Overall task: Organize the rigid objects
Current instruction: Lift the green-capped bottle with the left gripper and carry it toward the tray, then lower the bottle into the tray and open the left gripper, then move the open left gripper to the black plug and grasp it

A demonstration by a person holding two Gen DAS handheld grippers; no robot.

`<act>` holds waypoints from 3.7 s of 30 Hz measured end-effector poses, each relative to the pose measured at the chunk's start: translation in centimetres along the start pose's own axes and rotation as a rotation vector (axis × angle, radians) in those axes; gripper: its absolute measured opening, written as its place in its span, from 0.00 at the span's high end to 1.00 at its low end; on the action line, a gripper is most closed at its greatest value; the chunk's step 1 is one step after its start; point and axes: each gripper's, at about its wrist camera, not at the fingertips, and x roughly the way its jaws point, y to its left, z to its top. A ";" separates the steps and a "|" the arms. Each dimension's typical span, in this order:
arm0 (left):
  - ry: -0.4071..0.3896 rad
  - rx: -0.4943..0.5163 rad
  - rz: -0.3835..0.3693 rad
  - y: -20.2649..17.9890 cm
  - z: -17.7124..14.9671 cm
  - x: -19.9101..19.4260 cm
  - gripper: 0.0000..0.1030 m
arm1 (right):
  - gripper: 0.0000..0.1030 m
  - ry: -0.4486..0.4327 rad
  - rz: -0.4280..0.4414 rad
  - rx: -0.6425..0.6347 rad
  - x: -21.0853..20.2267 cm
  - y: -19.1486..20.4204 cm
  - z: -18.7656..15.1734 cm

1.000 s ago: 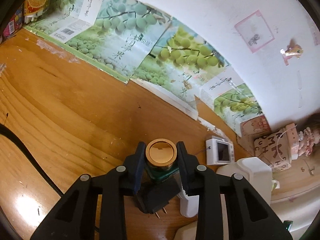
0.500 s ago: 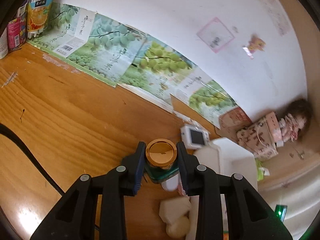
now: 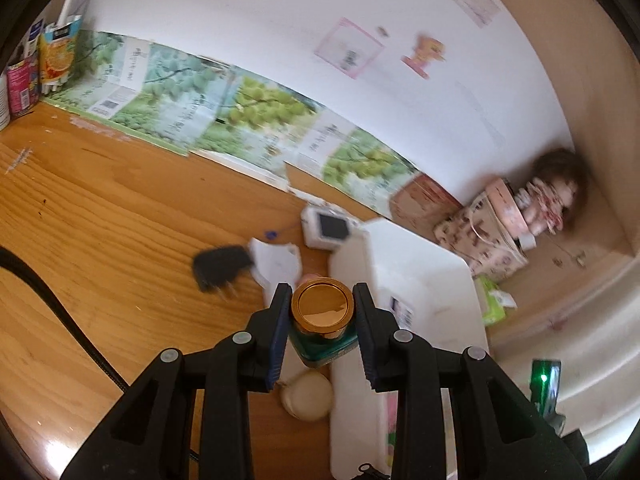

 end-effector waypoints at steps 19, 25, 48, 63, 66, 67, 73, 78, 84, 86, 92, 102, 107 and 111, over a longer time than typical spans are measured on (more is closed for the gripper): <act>0.035 0.094 -0.029 -9.7 -5.7 -0.3 0.68 | 0.95 0.030 0.133 -0.172 -0.4 -0.7 -2.2; 0.072 0.106 -0.018 -11.7 -7.6 0.3 0.68 | 0.95 0.032 0.149 -0.241 -0.4 -0.5 -2.7; 0.125 0.049 0.070 -14.4 -11.3 3.5 0.64 | 0.90 0.014 0.252 -0.352 -0.6 -1.8 -2.7; 0.092 0.056 0.107 -14.2 -10.3 3.3 0.43 | 0.91 0.026 0.223 -0.384 -0.2 -0.7 -2.1; 0.096 0.059 0.113 -13.9 -9.9 3.3 0.43 | 0.91 0.028 0.218 -0.374 -0.1 -0.4 -1.6; 0.096 0.060 0.114 -13.8 -9.9 3.3 0.43 | 0.91 0.028 0.216 -0.367 0.0 -0.4 -1.3; 0.114 0.071 0.136 -12.9 -8.8 3.5 0.43 | 0.93 0.027 0.203 -0.323 0.0 -0.3 -0.1; 0.117 0.099 0.169 -12.1 -7.4 3.4 0.31 | 0.93 0.030 0.190 -0.258 0.2 -0.1 1.0; 0.116 0.105 0.204 -10.4 -5.3 3.2 0.25 | 0.93 0.036 0.177 -0.171 0.4 -0.1 2.1; 0.117 0.099 0.220 -9.6 -4.7 3.1 0.25 | 0.93 0.039 0.174 -0.138 0.6 -0.1 2.6; 0.115 0.069 0.269 -6.5 -3.0 2.7 0.25 | 0.93 0.054 0.172 -0.019 1.2 -0.6 3.5; 0.200 0.092 0.337 -1.7 0.0 3.7 0.25 | 0.92 0.072 0.153 0.151 1.7 -1.5 4.0; 0.256 0.150 0.366 0.1 1.3 4.9 0.25 | 0.90 0.077 0.139 0.209 1.5 -2.8 3.8; 0.315 0.168 0.384 2.0 2.2 6.3 0.25 | 0.89 0.080 0.118 0.246 1.5 -3.2 3.9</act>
